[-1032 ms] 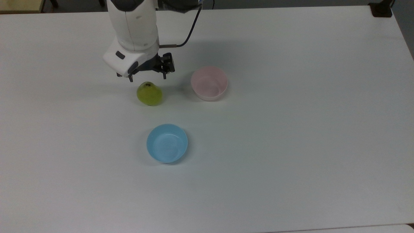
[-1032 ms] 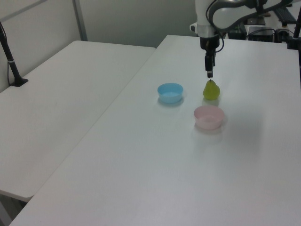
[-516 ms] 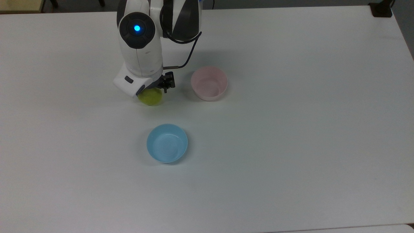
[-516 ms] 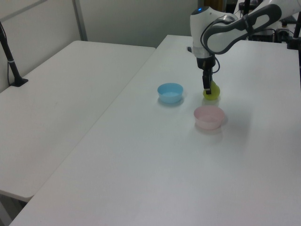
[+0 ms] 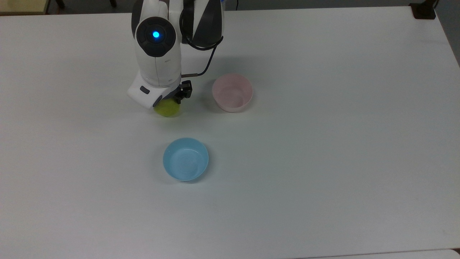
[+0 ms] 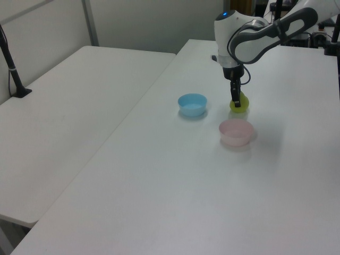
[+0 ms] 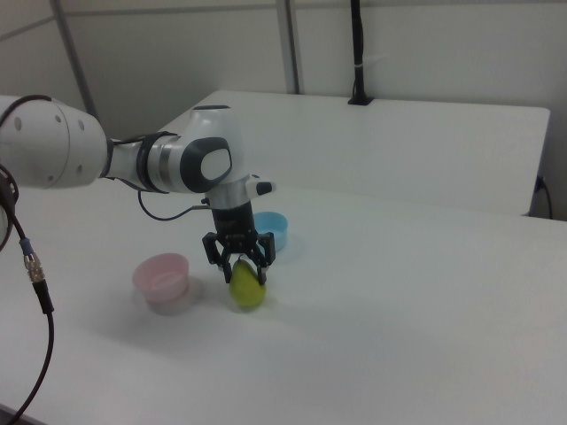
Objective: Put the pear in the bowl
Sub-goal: 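Close the gripper on the green pear and lift it, then carry the pear over the pink bowl and lower it in, then open the gripper to release the pear into the pink bowl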
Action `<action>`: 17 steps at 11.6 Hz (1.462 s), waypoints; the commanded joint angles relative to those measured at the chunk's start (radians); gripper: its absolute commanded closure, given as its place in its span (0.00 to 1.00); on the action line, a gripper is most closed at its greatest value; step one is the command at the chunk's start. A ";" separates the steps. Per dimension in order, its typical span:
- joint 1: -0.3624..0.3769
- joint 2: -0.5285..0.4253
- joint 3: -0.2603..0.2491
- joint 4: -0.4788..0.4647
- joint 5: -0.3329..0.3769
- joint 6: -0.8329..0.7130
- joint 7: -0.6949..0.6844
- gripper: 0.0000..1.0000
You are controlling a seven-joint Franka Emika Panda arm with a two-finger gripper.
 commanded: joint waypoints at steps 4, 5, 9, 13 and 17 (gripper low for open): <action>0.015 -0.167 0.082 -0.025 -0.013 -0.114 0.042 0.65; 0.015 -0.173 0.128 -0.025 -0.013 -0.121 0.110 0.65; 0.070 -0.161 0.225 -0.026 -0.010 -0.115 0.287 0.65; 0.124 -0.106 0.225 -0.035 -0.010 -0.109 0.324 0.64; 0.120 -0.072 0.224 -0.034 -0.016 -0.105 0.324 0.62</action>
